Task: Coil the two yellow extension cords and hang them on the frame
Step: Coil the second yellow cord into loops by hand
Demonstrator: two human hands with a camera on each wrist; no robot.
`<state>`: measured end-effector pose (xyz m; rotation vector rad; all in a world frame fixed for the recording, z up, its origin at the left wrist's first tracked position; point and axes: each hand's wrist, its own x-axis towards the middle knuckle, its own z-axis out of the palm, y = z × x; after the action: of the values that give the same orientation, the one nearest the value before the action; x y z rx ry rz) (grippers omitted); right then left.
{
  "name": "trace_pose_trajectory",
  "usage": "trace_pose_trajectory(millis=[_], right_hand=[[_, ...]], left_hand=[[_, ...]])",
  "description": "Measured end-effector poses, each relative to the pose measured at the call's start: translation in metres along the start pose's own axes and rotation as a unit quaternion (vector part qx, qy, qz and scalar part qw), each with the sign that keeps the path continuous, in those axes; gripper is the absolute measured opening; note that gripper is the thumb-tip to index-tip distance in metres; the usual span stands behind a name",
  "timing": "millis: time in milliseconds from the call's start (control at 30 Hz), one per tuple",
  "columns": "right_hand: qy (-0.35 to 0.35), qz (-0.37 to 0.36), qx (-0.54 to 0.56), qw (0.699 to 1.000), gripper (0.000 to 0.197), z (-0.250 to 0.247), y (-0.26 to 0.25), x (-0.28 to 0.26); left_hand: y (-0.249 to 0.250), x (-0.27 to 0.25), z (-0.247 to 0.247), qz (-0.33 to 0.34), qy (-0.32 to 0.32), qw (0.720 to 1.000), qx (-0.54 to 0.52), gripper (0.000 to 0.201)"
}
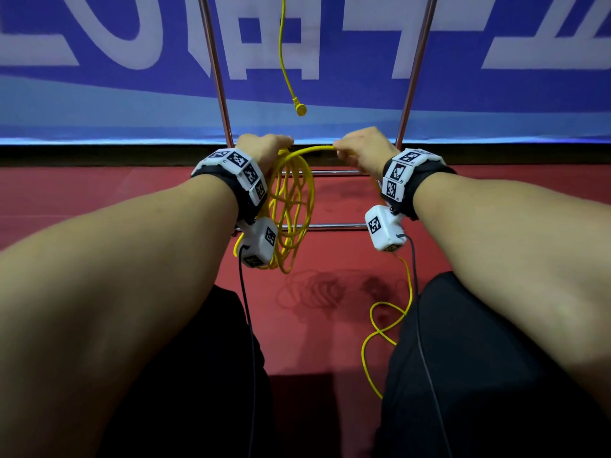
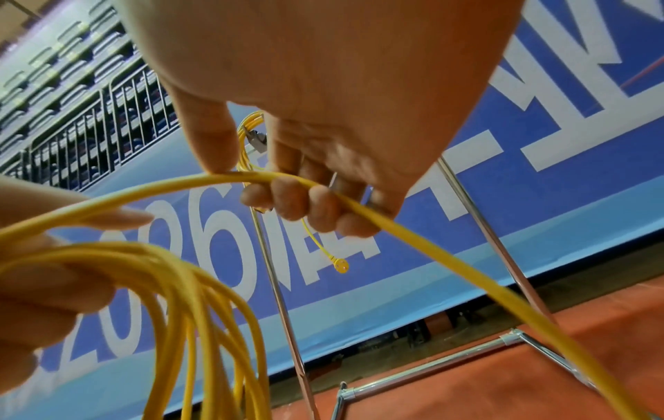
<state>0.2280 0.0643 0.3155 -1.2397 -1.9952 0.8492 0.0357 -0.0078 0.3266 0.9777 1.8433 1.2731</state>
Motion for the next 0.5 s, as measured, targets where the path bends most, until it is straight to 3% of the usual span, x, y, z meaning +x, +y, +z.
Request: trace_pose_trajectory(millis=[200,400,500], right_hand=[[-0.021,-0.066,-0.057,0.996,0.025,0.009,-0.006,-0.002],[-0.059,-0.112,-0.033,0.991,0.024,0.027,-0.022,-0.007],[-0.071,-0.129,0.002,0.989,0.019,0.028,-0.031,-0.010]], left_hand=[[-0.002,-0.006,0.006,-0.002,-0.037,0.999,0.029,0.032],[0.002,-0.008,0.015,0.010,-0.013,0.999,0.050,0.040],[0.002,-0.005,0.013,0.029,-0.001,0.998,0.060,0.055]])
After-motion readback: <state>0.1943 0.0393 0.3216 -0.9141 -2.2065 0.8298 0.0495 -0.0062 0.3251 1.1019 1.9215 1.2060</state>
